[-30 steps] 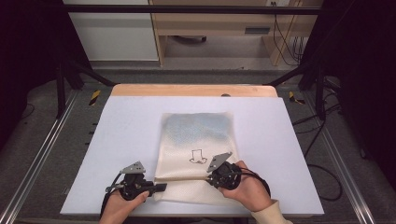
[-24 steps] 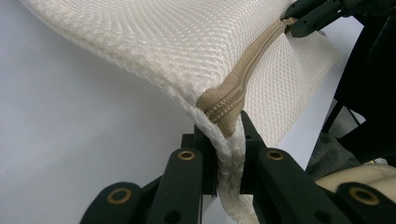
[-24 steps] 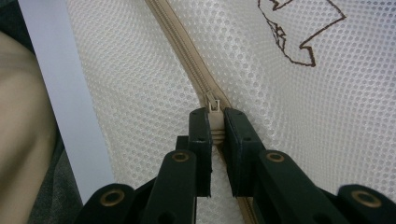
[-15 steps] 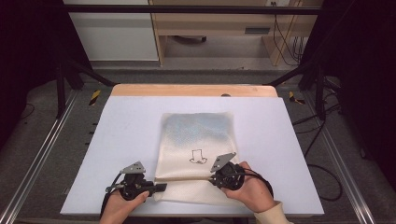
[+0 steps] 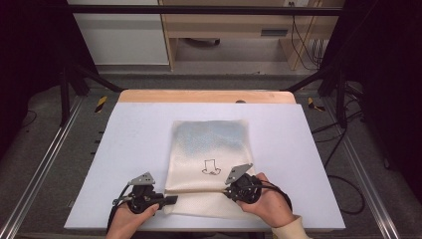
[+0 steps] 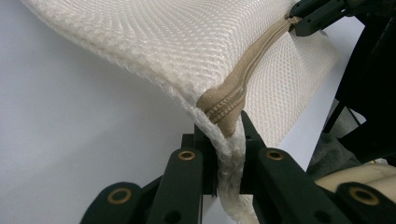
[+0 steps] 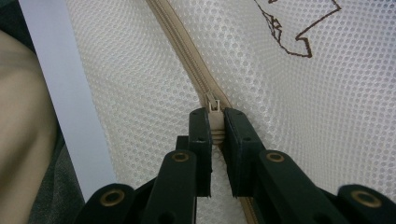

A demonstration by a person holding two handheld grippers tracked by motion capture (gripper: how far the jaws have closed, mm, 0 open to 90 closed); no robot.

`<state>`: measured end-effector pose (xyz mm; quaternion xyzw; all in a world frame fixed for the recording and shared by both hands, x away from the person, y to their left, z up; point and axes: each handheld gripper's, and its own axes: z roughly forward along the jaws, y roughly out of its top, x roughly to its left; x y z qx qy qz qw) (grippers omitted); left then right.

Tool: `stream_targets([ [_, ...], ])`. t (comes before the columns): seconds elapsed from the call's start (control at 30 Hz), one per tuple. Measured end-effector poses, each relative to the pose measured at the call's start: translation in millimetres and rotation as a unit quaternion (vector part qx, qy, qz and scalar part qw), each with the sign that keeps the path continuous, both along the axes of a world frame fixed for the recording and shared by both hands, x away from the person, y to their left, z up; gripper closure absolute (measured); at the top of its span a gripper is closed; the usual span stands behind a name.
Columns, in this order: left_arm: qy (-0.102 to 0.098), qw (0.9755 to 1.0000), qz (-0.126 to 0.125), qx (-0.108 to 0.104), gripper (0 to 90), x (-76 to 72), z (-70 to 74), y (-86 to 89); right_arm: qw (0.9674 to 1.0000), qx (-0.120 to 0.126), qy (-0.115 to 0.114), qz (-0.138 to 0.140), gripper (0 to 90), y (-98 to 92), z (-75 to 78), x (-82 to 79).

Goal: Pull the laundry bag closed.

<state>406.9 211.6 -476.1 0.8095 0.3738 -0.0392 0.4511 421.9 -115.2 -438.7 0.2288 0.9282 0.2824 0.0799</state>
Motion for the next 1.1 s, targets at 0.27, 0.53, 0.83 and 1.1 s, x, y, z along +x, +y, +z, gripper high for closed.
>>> stream_targets([
  [0.27, -0.002, 1.0, 0.0, 0.001, 83.3, 0.0, 0.4, 0.3, 1.0, -0.002, 0.001, -0.002, 82.0, -0.3, -0.8, 0.0],
  [0.53, -0.002, 1.0, 0.0, -0.001, 83.3, -0.3, 0.9, 0.3, 1.0, 0.0, 0.001, -0.006, 82.0, -1.8, -0.1, -0.2],
  [0.83, -0.003, 1.0, 0.001, -0.001, 83.3, -0.4, 1.0, 0.5, 0.9999, 0.0, 0.001, -0.013, 82.0, -9.5, -0.9, -1.6],
  [1.1, -0.003, 1.0, 0.0, -0.001, 83.3, -0.3, 0.9, 0.6, 0.9998, 0.005, 0.0, -0.02, 82.0, -14.8, -1.7, -3.2],
])
